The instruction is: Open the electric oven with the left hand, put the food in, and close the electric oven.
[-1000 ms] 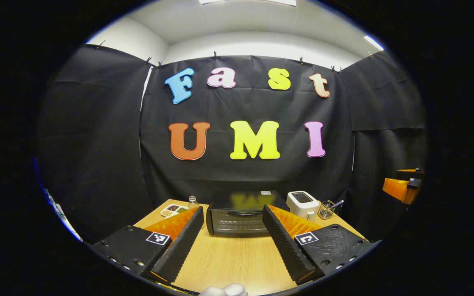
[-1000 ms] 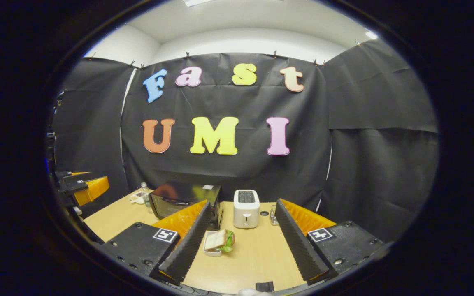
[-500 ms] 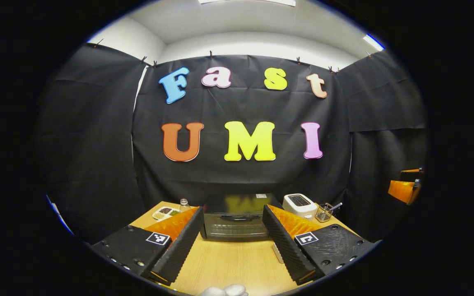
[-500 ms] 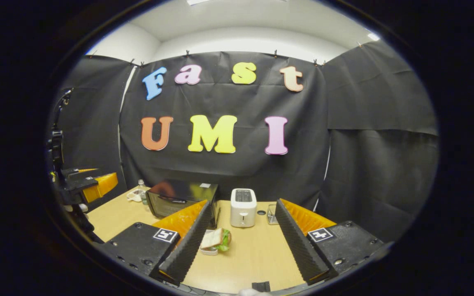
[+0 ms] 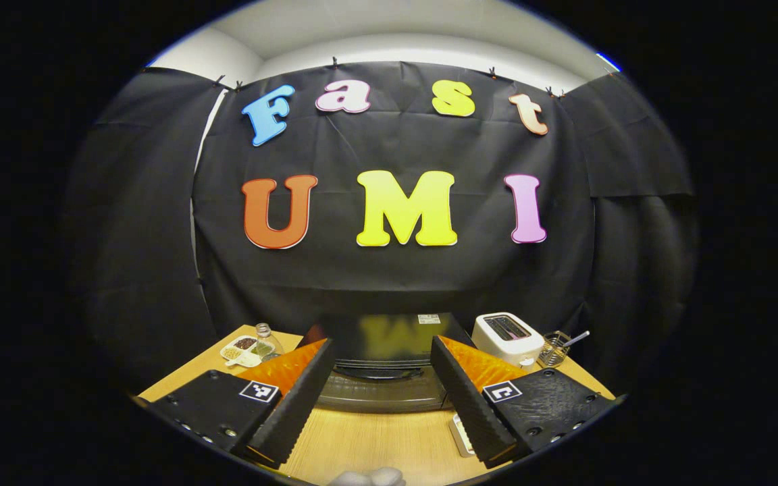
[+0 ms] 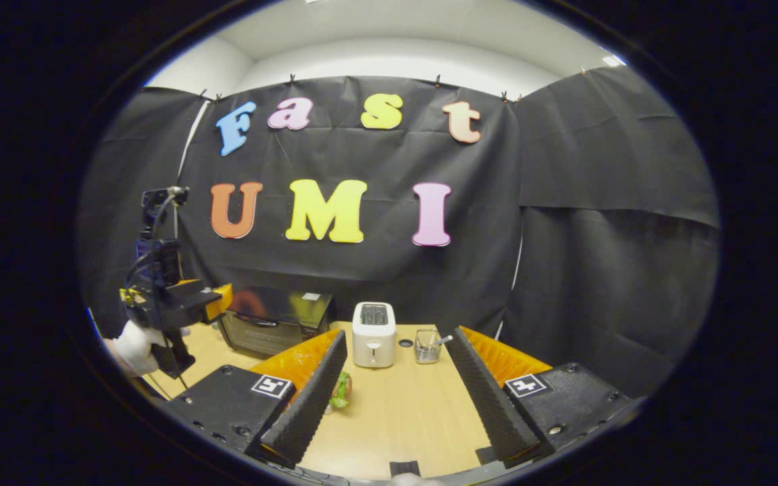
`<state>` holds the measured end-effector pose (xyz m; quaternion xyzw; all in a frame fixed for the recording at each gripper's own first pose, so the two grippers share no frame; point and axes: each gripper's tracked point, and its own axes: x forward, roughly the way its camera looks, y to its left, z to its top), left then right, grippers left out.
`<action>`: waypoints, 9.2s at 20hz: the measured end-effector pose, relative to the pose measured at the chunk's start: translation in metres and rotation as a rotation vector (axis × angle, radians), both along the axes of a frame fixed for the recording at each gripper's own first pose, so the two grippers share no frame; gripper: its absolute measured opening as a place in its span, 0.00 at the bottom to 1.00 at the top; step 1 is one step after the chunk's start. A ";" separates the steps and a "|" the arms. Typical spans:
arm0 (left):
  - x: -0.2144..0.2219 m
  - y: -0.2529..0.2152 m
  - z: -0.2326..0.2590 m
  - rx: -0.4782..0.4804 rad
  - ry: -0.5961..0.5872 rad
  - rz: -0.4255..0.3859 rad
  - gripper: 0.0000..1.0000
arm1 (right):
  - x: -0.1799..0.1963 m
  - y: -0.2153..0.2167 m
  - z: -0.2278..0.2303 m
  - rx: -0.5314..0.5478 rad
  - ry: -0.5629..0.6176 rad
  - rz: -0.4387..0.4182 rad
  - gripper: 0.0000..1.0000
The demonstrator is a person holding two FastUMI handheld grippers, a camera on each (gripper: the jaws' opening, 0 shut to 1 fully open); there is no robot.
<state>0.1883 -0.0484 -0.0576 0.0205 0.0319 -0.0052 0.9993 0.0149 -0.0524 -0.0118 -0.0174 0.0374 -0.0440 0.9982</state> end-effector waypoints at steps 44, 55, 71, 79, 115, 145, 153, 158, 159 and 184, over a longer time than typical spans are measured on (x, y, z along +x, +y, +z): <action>-0.037 0.002 -0.237 0.042 0.495 -0.037 0.95 | -0.031 -0.013 -0.071 0.020 0.165 0.008 1.00; -0.045 0.003 -0.291 0.022 0.597 -0.024 0.95 | -0.039 -0.032 -0.102 0.018 0.239 -0.035 1.00; -0.164 0.081 -0.108 -0.013 0.283 0.001 0.95 | 0.055 0.032 -0.249 0.102 0.462 0.222 1.00; -0.216 0.100 -0.015 -0.016 0.102 0.064 0.93 | 0.166 0.103 -0.298 0.325 0.592 0.510 0.88; -0.193 0.115 -0.021 0.042 0.158 -0.046 0.96 | 0.216 0.255 -0.177 1.107 0.266 0.370 0.39; -0.151 0.203 -0.021 0.100 0.220 -0.070 0.96 | 0.414 0.377 -0.281 1.317 0.177 -0.032 0.48; -0.152 0.193 -0.015 0.034 0.172 -0.070 0.96 | 0.382 0.378 -0.278 0.967 0.299 0.029 1.00; -0.163 0.186 -0.010 0.008 0.108 -0.065 0.96 | 0.321 0.351 -0.241 0.823 0.312 0.098 0.99; -0.165 0.186 -0.013 0.003 0.097 -0.058 0.96 | 0.306 0.343 -0.231 0.788 0.320 0.118 0.99; -0.133 0.040 -0.188 0.035 0.337 -0.016 0.97 | 0.092 0.074 -0.167 0.205 0.342 0.164 1.00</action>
